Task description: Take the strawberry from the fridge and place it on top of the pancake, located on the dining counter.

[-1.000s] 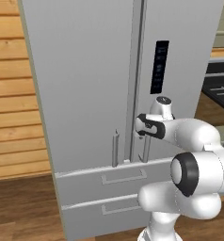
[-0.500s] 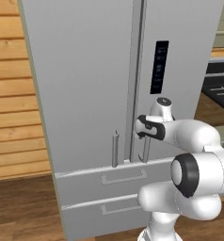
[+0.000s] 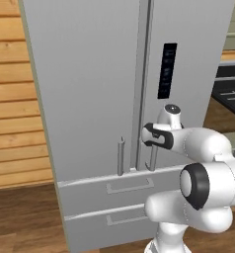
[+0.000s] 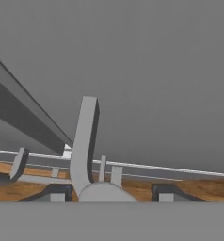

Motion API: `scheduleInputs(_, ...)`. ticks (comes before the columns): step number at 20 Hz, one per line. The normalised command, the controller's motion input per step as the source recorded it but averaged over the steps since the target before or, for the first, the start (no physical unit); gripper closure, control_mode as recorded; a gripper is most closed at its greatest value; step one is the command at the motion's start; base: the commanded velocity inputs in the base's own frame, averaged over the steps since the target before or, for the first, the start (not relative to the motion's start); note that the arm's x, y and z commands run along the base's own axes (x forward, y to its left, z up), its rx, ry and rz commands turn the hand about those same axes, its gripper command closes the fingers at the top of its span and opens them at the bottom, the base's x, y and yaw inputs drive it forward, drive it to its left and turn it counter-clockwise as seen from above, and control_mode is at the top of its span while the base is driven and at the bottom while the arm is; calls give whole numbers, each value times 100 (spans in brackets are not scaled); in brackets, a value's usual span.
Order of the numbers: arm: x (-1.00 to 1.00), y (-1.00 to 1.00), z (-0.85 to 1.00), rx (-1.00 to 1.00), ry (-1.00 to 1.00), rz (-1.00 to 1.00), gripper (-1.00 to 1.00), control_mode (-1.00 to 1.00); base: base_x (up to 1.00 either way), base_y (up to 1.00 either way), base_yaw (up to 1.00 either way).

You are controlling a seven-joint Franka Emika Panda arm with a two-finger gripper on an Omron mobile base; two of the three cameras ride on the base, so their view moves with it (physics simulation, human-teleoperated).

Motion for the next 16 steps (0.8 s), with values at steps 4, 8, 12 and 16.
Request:
scheduleInputs(4,7,3,-29,0,0,0,100,-100,0,0,0)
scheduleInputs(8,-6,0,-18,0,0,3,100,-100,0,0,0)
scheduleInputs(12,-83,-14,0,0,-9,3,100,-100,0,0,0)
scheduleInputs(16,-100,-31,0,0,-14,2,100,-100,0,0,0)
